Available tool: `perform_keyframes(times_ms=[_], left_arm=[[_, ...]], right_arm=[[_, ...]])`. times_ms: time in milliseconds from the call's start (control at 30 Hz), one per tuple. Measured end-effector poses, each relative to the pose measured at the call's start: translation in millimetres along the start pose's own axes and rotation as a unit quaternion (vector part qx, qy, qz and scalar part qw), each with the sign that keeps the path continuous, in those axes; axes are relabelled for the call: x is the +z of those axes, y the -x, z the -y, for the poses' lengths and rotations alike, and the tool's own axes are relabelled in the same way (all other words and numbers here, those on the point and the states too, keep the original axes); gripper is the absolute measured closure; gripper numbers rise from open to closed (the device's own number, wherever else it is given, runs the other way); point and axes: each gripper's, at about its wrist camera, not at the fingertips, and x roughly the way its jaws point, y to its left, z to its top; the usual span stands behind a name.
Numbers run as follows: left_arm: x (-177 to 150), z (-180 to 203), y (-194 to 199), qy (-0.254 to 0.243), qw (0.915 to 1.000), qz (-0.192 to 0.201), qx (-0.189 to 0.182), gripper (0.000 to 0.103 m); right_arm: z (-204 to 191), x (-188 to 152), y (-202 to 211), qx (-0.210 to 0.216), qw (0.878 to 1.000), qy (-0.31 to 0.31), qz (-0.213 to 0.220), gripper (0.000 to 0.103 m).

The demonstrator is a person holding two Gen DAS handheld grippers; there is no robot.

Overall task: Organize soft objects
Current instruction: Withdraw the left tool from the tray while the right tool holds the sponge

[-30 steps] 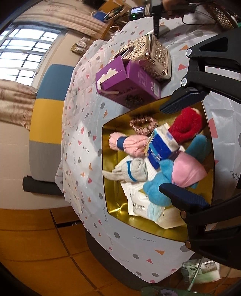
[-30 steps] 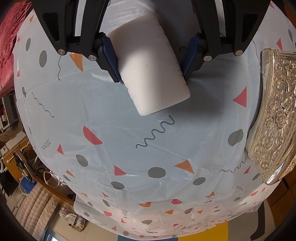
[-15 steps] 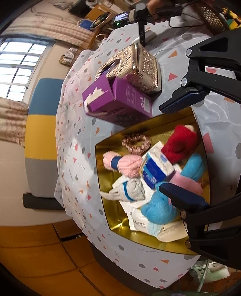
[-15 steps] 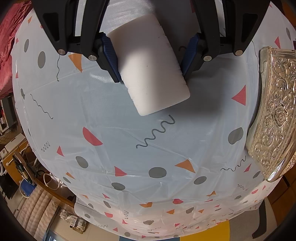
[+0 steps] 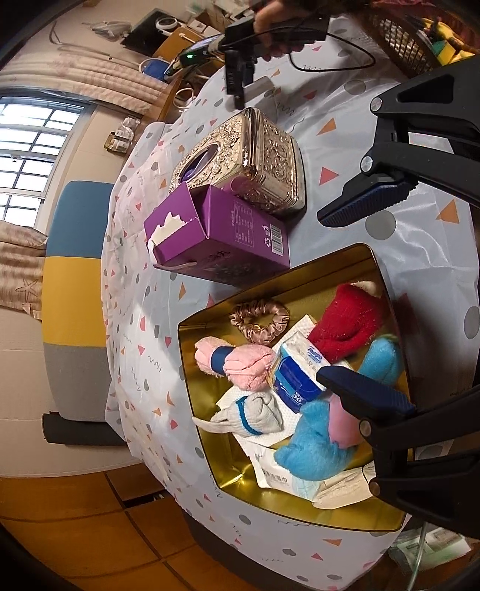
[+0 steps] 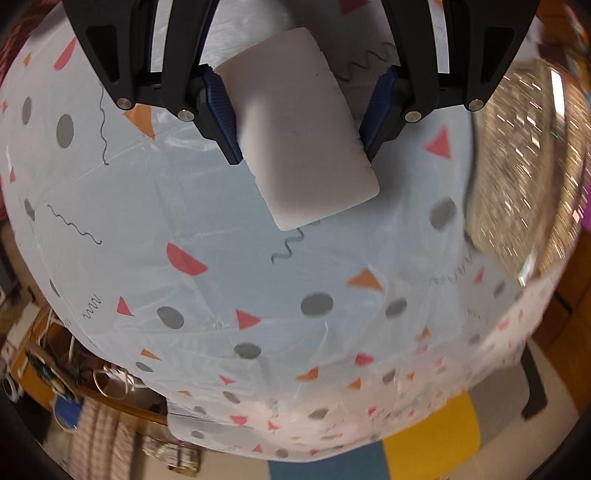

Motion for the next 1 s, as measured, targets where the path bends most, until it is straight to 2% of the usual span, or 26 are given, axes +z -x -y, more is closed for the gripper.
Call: perform_keyframes(times_ms=[200,467,800,1000], left_arm=[[-0.8,-11.0,4.7,0.017,0.9998,0.006,-0.002,0.025],[-2.5,-28.5,8.9,0.039,0.9992,0.01,0.001,0.025],[-4.5,-46.6,16.6,0.059,0.9979,0.021,0.017,0.023],[-7.0,-67.7,22.7,0.081,0.9957,0.028,0.036,0.023]], right_arm=[[-30.7,25.1,28.1,0.026,0.999,0.006,0.03,0.04],[-104.0,57.3,69.9,0.097,0.991,0.048,0.074,0.04],[-211.4,57.7,104.3,0.164,0.973,0.127,0.105,0.04],[-287.6,29.2,115.6,0.202,0.95,0.21,0.109,0.04]])
